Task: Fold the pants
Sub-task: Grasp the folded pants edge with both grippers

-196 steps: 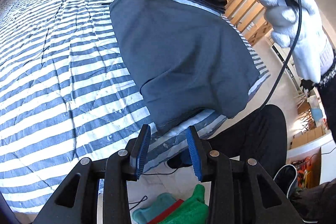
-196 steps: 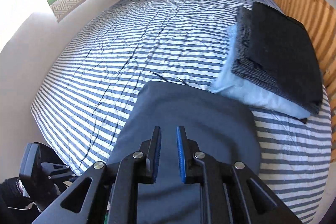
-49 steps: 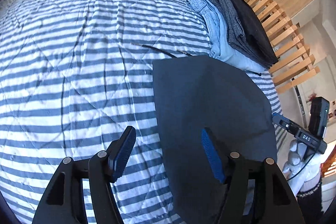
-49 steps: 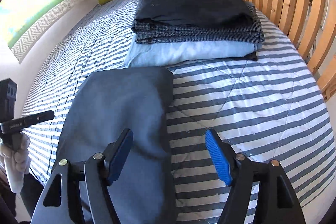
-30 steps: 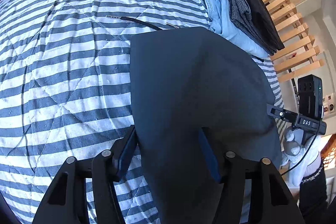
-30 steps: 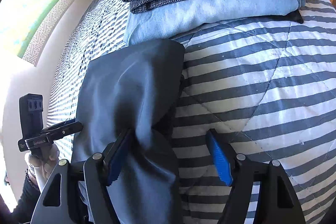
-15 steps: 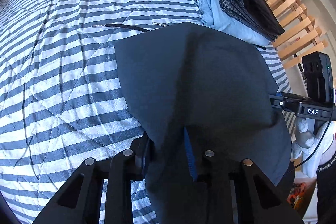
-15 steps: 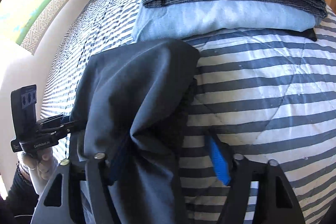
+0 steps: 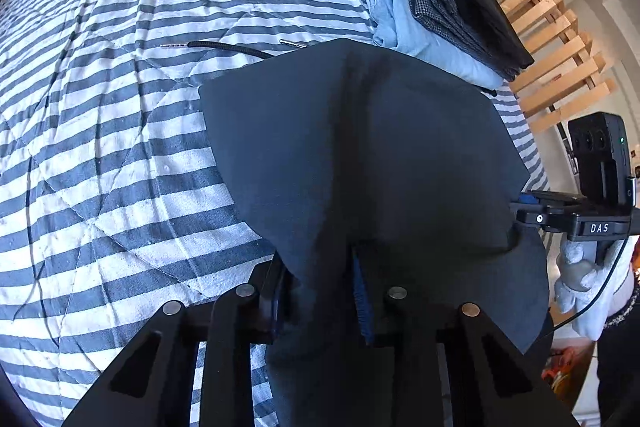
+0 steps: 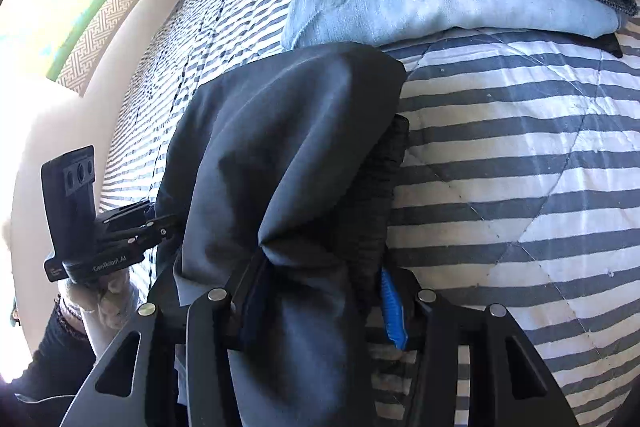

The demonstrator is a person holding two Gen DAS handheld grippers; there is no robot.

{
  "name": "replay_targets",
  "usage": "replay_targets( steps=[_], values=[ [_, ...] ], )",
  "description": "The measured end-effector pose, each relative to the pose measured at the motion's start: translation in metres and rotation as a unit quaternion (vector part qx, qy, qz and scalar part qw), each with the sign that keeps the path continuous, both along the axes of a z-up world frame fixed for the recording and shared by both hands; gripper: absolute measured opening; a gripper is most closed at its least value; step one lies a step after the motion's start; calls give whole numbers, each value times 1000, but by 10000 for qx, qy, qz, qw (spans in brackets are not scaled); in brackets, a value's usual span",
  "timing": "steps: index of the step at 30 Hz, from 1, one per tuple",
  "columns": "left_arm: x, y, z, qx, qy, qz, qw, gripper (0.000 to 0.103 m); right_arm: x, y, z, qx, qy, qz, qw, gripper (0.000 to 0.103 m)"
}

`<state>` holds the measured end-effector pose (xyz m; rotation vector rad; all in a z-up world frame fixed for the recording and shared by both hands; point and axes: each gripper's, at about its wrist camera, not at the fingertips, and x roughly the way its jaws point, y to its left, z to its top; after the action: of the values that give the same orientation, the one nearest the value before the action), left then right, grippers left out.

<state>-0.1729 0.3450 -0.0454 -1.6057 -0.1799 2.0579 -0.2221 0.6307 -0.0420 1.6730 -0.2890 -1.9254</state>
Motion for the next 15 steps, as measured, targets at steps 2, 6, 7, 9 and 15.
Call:
replay_targets(
  steps=[2,6,7,9,15],
  values=[
    [0,1,0,-29,38,-11,10000,29,0,9,-3,25,-127,3,9999,58],
    [3,5,1,-128,136,-44,9998,29,-7,15,-5,-63,60,-98,9999,59],
    [2,6,0,-111,121,-37,9999,28,-10,12,-4,-13,175,-78,9998,59],
    [0,6,-1,-61,82,12,9999,25,-16,8,-4,-110,214,-18,9997,60],
    [7,14,2,-117,281,-31,9995,16,-2,-2,0,-137,640,209,9976,23]
  ],
)
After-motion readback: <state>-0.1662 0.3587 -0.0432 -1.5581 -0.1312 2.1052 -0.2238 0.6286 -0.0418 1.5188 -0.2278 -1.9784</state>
